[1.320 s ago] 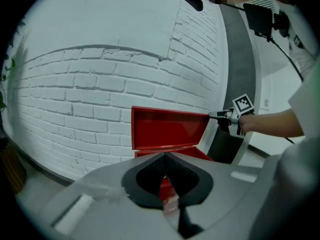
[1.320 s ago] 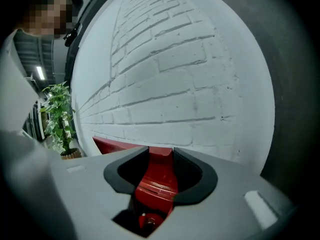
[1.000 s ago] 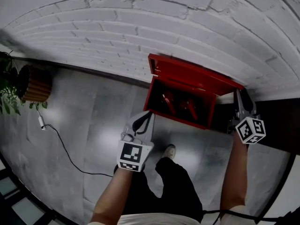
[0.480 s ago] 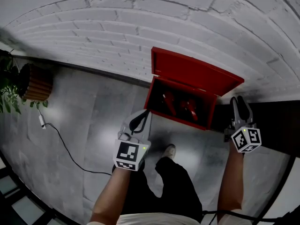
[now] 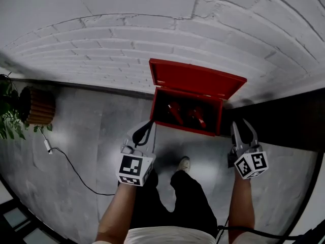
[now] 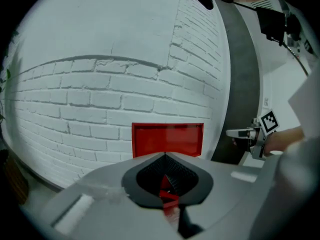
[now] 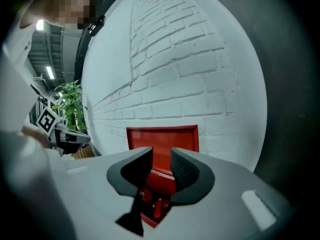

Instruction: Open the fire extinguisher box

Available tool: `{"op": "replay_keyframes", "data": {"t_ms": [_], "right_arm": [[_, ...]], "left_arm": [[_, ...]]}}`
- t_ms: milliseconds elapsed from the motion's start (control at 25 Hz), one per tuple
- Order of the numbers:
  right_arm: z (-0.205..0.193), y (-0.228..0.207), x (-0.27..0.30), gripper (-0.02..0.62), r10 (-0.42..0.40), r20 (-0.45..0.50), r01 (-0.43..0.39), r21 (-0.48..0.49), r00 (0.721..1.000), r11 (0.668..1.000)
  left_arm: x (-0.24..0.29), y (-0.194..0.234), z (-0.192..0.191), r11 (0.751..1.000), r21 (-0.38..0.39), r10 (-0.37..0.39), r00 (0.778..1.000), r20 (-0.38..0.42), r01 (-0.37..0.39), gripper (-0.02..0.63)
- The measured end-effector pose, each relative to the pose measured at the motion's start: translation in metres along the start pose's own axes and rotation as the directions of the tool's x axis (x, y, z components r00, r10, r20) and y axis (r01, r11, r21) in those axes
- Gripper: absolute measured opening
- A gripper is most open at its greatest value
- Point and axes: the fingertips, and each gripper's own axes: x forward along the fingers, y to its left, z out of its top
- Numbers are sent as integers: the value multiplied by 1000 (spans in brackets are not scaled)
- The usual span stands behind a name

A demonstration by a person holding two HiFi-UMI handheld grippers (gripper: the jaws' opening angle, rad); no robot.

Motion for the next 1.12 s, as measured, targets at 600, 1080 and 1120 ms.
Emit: {"op": "replay_keyframes", "data": {"t_ms": [600,1080,1120], "right_arm": [[134,77,-100,8,-38,81,41,-39,996,998],[184,98,-103,6,-19,118,33,-117,993,993],[186,97,-100,6,-18,122,33,-121,992,992]], "left_arm": [[-104,-27,144,999,29,-33,996,81,31,6],[-93,-44,188,994,74,-85,987,136,76,6],[-91,-44,192,994,80,-83,986,142,72,6]]}}
